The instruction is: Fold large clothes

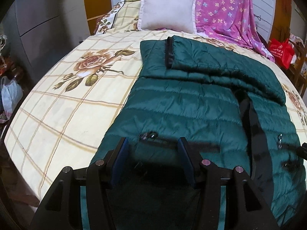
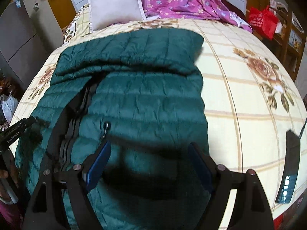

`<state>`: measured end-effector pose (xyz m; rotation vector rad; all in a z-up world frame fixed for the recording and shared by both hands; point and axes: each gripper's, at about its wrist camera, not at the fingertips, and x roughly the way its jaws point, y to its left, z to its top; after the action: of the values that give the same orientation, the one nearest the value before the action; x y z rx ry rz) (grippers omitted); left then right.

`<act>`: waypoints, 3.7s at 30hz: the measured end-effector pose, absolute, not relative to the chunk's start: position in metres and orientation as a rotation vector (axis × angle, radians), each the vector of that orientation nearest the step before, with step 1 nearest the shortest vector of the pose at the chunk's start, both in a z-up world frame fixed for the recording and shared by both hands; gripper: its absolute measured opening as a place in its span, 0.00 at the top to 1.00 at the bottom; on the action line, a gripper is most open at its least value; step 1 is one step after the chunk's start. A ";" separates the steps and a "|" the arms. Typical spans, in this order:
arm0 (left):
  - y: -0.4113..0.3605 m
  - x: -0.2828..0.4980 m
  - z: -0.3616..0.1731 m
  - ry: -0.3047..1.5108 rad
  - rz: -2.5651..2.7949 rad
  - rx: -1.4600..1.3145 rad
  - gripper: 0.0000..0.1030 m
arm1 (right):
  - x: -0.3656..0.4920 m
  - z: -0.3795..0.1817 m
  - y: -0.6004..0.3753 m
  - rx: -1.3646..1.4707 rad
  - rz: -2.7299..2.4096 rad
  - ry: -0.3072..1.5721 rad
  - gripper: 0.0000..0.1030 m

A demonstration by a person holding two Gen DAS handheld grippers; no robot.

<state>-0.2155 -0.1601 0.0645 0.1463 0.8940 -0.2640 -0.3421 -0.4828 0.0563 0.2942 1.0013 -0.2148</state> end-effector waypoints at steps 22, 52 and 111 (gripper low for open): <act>-0.143 -0.237 0.062 0.908 -0.262 0.143 0.67 | -0.374 0.048 -0.485 0.315 -0.233 1.028 0.17; -0.076 -0.254 0.059 1.001 -0.222 0.038 0.67 | -0.433 0.032 -0.495 0.375 -0.259 1.062 0.17; -0.074 -0.220 0.144 0.833 -0.426 -0.180 1.00 | -0.415 0.125 -0.507 0.401 0.015 0.734 0.82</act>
<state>-0.2204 -0.0738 0.1437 -0.1799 0.8332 -0.4258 -0.4152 -0.5074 0.1248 0.4014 0.7345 0.0150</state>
